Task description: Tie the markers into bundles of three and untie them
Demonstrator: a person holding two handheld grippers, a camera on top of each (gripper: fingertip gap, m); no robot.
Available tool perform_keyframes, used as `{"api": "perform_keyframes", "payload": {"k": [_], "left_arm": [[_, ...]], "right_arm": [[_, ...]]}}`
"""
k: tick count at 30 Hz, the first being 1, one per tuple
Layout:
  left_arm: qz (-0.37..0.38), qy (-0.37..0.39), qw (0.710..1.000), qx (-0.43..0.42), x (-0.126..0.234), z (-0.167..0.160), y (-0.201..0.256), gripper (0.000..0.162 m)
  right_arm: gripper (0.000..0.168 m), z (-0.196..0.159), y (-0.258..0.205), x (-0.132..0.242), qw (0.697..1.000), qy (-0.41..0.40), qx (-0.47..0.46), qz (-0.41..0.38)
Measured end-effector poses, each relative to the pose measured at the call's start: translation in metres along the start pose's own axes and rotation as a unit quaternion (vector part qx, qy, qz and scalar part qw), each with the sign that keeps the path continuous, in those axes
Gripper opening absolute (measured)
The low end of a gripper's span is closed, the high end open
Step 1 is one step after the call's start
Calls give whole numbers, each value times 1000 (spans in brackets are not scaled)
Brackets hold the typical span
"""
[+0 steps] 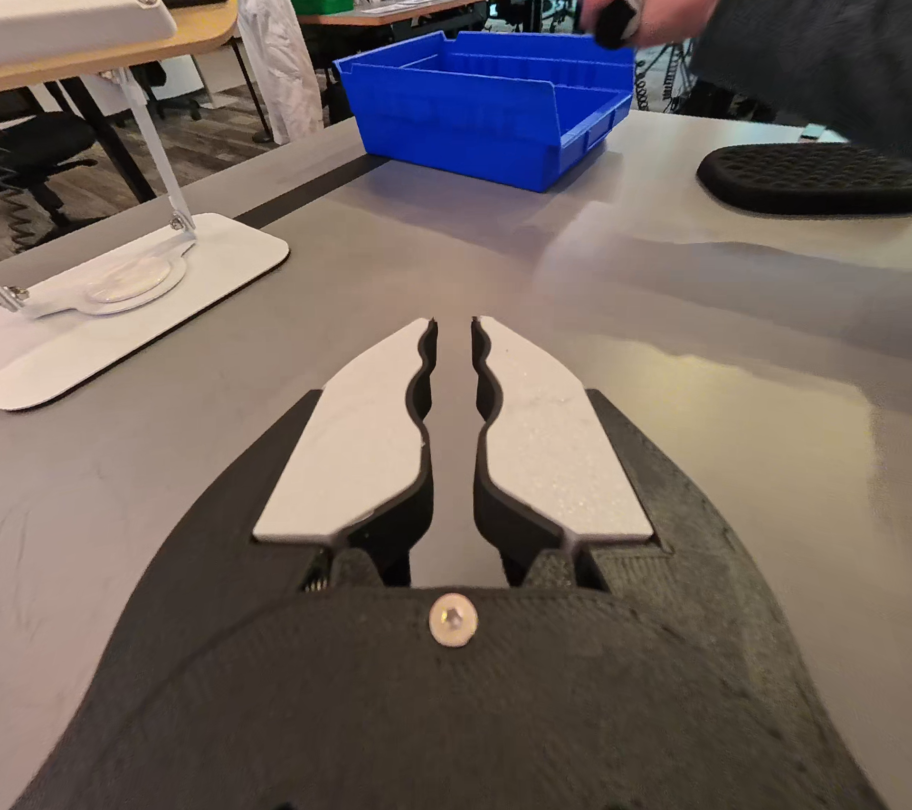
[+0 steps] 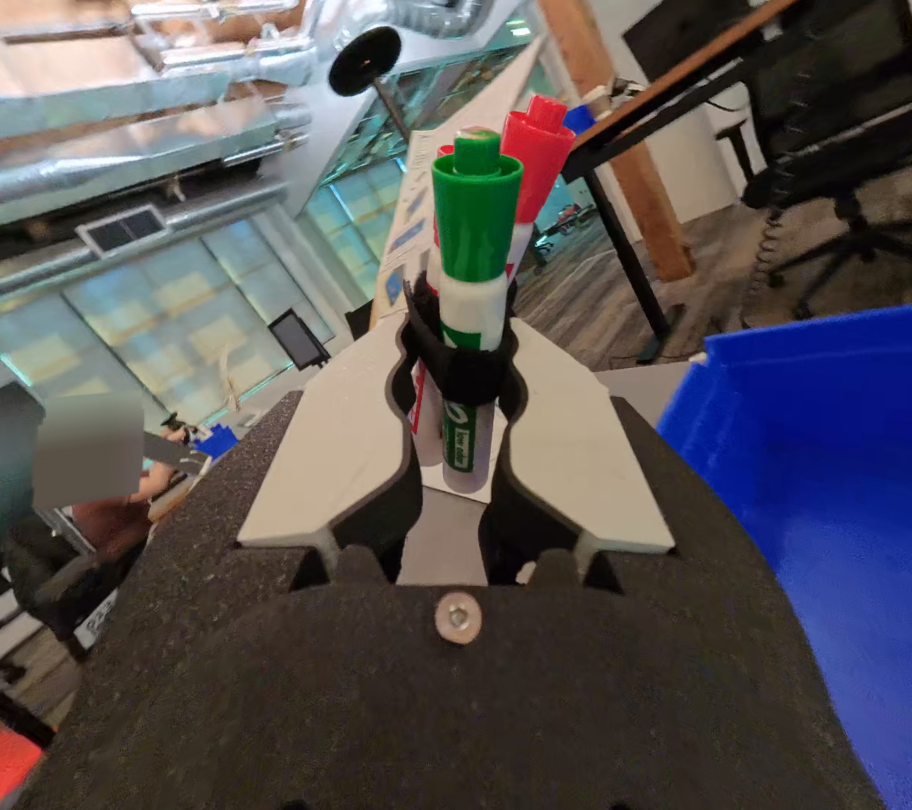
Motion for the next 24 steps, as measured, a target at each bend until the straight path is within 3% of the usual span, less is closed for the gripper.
{"api": "perform_keyframes", "payload": {"k": [11, 16, 24], "left_arm": [[22, -17, 999, -25, -2, -7, 2, 9], [21, -6, 1000, -19, -1, -7, -1, 10], [16, -2, 1000, -4, 0, -7, -4, 13]], "right_arm": [[30, -24, 89, -34, 980, 23, -151, -129], [30, -48, 135, -37, 951, 12, -229, -208], [34, -83, 169, -51, 907, -55, -327, -260]]}}
Point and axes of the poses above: each gripper's, where its closed fingertips meet, x back along the fingers, z out of its top, y = z × x across the jaws, the point moved 10 cm from there along x, back along the fingers, and after that the axes turned 1 degree about -z, right-handed, at the moved point
